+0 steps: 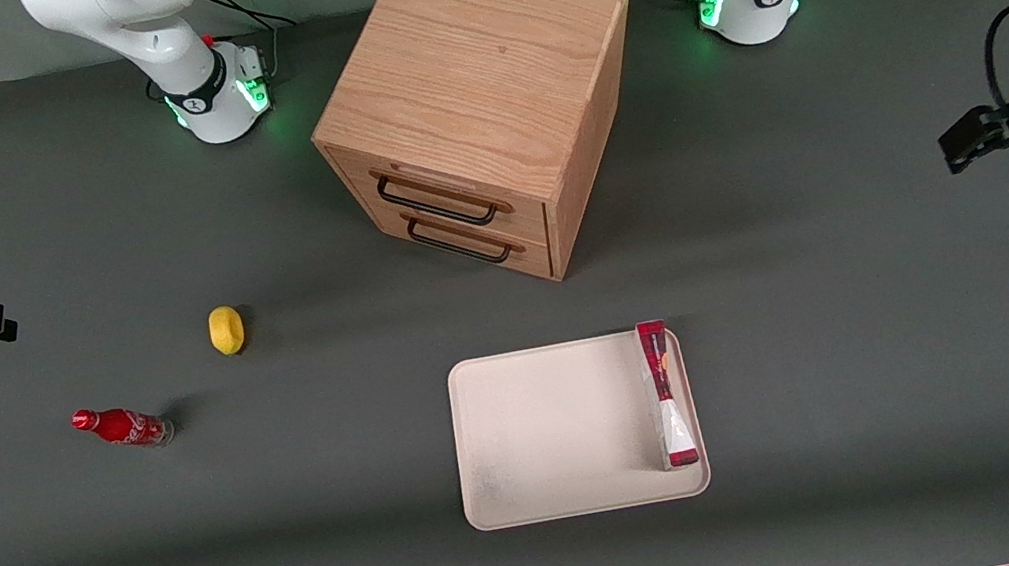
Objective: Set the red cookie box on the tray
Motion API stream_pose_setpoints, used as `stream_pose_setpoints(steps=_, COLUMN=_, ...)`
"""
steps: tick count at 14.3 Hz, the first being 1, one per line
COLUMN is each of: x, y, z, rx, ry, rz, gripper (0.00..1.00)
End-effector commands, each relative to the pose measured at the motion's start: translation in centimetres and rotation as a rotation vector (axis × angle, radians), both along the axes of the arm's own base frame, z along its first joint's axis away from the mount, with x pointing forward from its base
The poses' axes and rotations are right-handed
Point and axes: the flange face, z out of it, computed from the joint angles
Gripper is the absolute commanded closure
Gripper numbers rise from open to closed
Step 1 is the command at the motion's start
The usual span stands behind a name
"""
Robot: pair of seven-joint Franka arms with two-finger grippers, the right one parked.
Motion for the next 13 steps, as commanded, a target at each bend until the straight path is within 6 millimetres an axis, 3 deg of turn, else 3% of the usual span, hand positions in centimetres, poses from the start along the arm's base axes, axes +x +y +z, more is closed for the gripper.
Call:
stream_pose_setpoints(steps=1, x=-1.8, y=0.2, z=-0.6, rx=-0.005, ry=-0.020, rz=-0.013, gripper=0.00)
stream_pose_setpoints(steps=8, x=-0.4, y=0.7, z=1.5, rx=-0.071, ry=0.014, rz=-0.011, gripper=0.00)
stream_pose_setpoints(steps=13, x=-1.0, y=0.7, z=1.9, rx=-0.072, ry=0.023, rz=-0.054, gripper=0.00)
